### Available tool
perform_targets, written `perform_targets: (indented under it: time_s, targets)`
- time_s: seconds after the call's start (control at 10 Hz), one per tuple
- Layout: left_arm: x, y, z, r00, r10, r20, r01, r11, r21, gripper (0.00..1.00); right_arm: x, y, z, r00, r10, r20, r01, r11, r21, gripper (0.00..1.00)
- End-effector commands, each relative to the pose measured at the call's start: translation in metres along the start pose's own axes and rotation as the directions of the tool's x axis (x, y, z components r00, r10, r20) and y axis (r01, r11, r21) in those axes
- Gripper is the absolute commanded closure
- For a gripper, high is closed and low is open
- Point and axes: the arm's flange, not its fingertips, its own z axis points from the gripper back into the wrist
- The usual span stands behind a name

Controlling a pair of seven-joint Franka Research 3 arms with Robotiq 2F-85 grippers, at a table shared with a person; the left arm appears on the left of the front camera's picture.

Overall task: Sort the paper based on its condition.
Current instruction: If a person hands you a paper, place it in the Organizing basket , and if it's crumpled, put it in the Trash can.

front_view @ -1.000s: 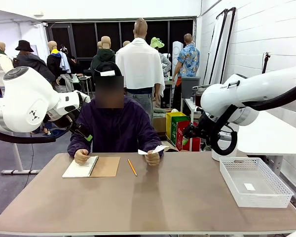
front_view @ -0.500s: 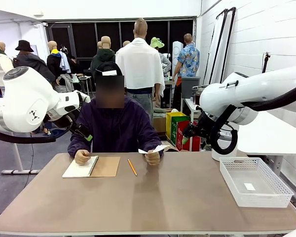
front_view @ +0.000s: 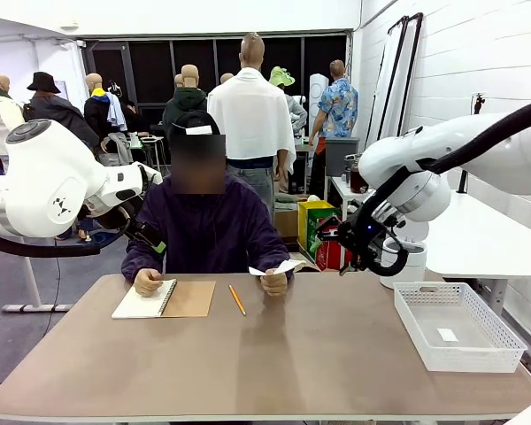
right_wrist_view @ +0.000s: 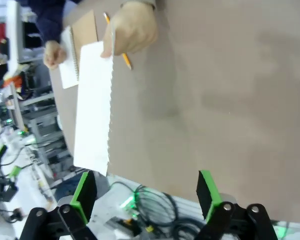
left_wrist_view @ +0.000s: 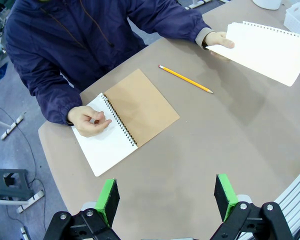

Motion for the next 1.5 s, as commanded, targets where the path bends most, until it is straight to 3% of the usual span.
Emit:
perform_targets:
  time_s: [0.0,0.4,1.0,1.1,1.2,1.3,1.4]
  targets:
    - [0.002,0.001,0.0,1.0,0.001,0.005,-0.001,1.0,-0.001,0.0,0.018,-0.003,-0.009,0.989,-0.115,-0.091,0.124,0.988,0.096,0.0]
    - [0.002,0.001,0.0,1.0,0.001,0.005,-0.001,1.0,-0.001,0.0,0.046,-0.006,-0.041,0.942,-0.203,-0.269,0.27,0.933,0.239,0.0]
    - [0.002,0.001,0.0,1.0,0.001,0.005,-0.001,1.0,-0.001,0.0,0.072,-0.002,-0.082,0.929,-0.221,-0.296,0.293,0.929,0.226,0.0]
    - [0.002,0.001,0.0,1.0,0.001,0.005,-0.001,1.0,-0.001,0.0,0.077,-0.002,-0.086,0.931,-0.231,-0.284,0.298,0.928,0.222,0.11]
    - [0.002,0.001,0.0,1.0,0.001,0.005,-0.001,1.0,-0.001,0.0,0.08,-0.003,-0.089,0.927,-0.244,-0.285,0.313,0.922,0.228,0.31]
    - [0.002,0.001,0.0,1.0,0.001,0.005,-0.001,1.0,-0.001,0.0,0.083,-0.003,-0.094,0.923,-0.25,-0.293,0.319,0.922,0.219,0.31]
    - [0.002,0.001,0.0,1.0,0.001,0.005,-0.001,1.0,-0.001,0.0,0.082,-0.003,-0.096,0.923,-0.254,-0.29,0.321,0.923,0.213,0.5]
